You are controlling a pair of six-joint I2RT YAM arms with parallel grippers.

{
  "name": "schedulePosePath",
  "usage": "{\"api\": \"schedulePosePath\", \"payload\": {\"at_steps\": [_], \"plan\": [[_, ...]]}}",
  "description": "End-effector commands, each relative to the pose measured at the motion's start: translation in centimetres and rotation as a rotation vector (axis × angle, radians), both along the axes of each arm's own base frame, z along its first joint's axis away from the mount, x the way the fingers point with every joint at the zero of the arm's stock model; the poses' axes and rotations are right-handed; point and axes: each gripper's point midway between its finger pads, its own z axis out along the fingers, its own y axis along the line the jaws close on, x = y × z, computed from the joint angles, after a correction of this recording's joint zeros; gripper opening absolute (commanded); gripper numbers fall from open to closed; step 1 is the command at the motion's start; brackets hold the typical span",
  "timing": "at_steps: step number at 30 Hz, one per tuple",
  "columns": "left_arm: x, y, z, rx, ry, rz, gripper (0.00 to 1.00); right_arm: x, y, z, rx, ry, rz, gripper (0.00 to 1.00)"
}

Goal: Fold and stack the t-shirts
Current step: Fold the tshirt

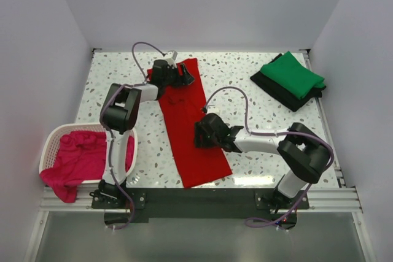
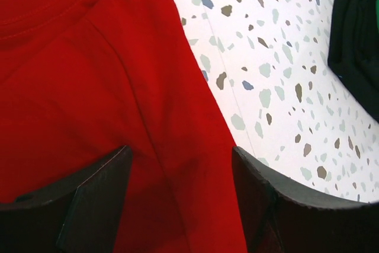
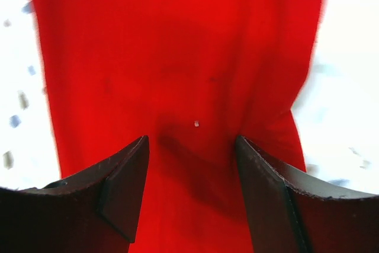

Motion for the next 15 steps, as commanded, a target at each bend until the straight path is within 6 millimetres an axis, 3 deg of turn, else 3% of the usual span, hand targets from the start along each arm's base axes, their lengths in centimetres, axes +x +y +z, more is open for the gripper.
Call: {"api": "schedulePosePath", "payload": {"at_steps": [1, 4, 7, 13, 15], "plan": [[-0.6, -2.6, -0.4, 0.012, -0.02, -0.108, 0.73, -5.8, 0.3, -4.2, -0.055, 0.225, 0.096, 0.64], [-0.6, -3.7, 1.3, 0.006, -0.069, -0.137, 0.73, -5.9, 1.4, -3.3, -0.05, 0.195, 0.127, 0.64], [-0.5, -3.9, 3.4, -0.001, -0.107, -0.139, 0.73, -5.6, 1.3, -1.4, -0.056, 0.147, 0.136, 0.64], [-1.2, -3.1, 11.5, -0.017, -0.235, -0.108, 0.73, -5.0, -0.7, 3.8, -0.059, 0.022, 0.133, 0.64], [-1.7, -2.4, 12.6, -0.016, -0.247, -0.078, 0.73, -5.4, -1.0, 4.6, -0.037, -0.002, 0.148, 0.65]]}}
